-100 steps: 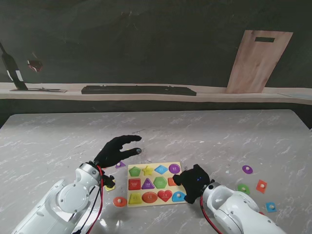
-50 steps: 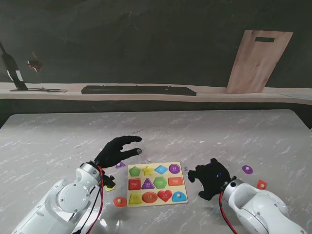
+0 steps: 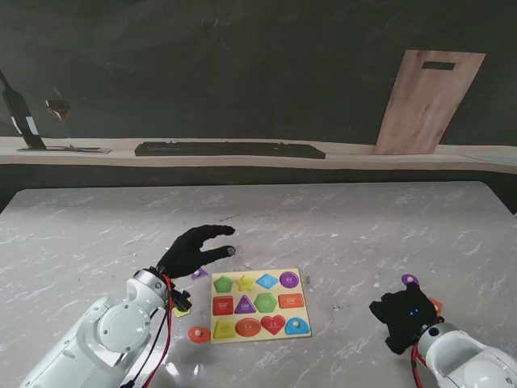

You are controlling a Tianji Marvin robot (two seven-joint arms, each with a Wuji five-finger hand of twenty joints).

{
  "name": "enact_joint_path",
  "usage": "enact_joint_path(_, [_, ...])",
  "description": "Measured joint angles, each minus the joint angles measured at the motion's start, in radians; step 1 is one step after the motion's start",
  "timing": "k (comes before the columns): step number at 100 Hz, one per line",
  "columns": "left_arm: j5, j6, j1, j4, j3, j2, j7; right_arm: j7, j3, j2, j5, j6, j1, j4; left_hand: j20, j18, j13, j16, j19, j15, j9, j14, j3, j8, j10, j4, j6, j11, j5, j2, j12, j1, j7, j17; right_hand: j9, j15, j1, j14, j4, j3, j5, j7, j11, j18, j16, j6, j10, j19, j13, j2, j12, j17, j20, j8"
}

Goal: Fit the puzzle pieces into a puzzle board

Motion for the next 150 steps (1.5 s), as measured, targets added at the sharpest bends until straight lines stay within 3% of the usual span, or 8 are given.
enact_joint_path(37, [0.001, 0.003, -0.004, 0.004, 0.000, 0.000, -0.002, 0.022, 0.059, -0.003, -0.055, 0.072, -0.060, 0.002, 0.000, 0.000, 0.000, 0.000, 0.000, 0.000, 0.007, 0.000, 0.000, 0.000, 0.000, 0.000, 0.000, 0.000, 0.002, 0.000, 0.000, 0.000, 0.000, 0.000, 0.066, 0.020, -0.001, -0.007, 0.000, 0.000, 0.072, 0.012, 0.001, 0.000, 0.024, -0.020, -0.002, 0.014, 0.042, 0.000, 0.000, 0.033, 0.021, 0.017])
enact_joint_path(54, [-0.001, 0.003, -0.010, 0.009, 0.001, 0.000, -0.002, 0.055, 0.063, -0.007, -0.041, 0.140, -0.066, 0.020, 0.000, 0.000, 0.000, 0.000, 0.000, 0.001, 0.007, 0.000, 0.000, 0.000, 0.000, 0.000, 0.000, 0.000, 0.002, 0.000, 0.002, 0.000, 0.000, 0.000, 0.066, 0.020, -0.001, -0.007, 0.000, 0.011, 0.072, 0.012, 0.001, 0.000, 0.028, -0.020, -0.002, 0.015, 0.042, -0.027, 0.000, 0.033, 0.031, 0.017])
enact_joint_path(126, [-0.019, 0.011, -0.032, 0.027, 0.015, 0.000, -0.021, 0.069, 0.046, -0.008, -0.049, 0.165, -0.039, 0.102, 0.000, 0.000, 0.000, 0.000, 0.000, 0.001, 0.007, 0.000, 0.000, 0.000, 0.000, 0.000, 0.000, 0.000, 0.002, 0.000, 0.004, 0.000, 0.000, 0.000, 0.113, 0.031, -0.001, -0.002, 0.000, 0.012, 0.124, 0.012, 0.000, 0.000, 0.042, -0.032, -0.005, 0.016, 0.075, -0.038, 0.000, 0.048, 0.051, 0.012])
enact_joint_path(138, [-0.019, 0.012, -0.034, 0.028, 0.016, 0.000, -0.022, 0.069, 0.046, -0.008, -0.047, 0.164, -0.039, 0.102, 0.000, 0.000, 0.000, 0.000, 0.000, 0.001, 0.007, 0.000, 0.000, 0.000, 0.000, 0.000, 0.000, 0.000, 0.002, 0.000, 0.004, 0.000, 0.000, 0.000, 0.121, 0.042, 0.027, 0.001, -0.069, 0.012, 0.134, 0.062, 0.000, 0.000, 0.044, -0.063, -0.006, 0.016, 0.093, -0.038, 0.000, 0.058, 0.053, -0.094])
enact_joint_path(150, [-0.019, 0.012, -0.034, 0.028, 0.017, 0.000, -0.022, 0.069, 0.037, -0.007, -0.043, 0.167, -0.032, 0.109, 0.000, 0.000, 0.000, 0.000, 0.000, 0.001, 0.007, 0.000, 0.000, 0.000, 0.000, 0.000, 0.000, 0.000, 0.002, 0.000, 0.004, 0.000, 0.000, 0.000, 0.164, 0.043, 0.048, 0.001, -0.105, 0.012, 0.134, 0.104, 0.000, 0.000, 0.052, -0.095, -0.018, 0.018, 0.095, -0.038, -0.001, 0.061, 0.053, -0.132])
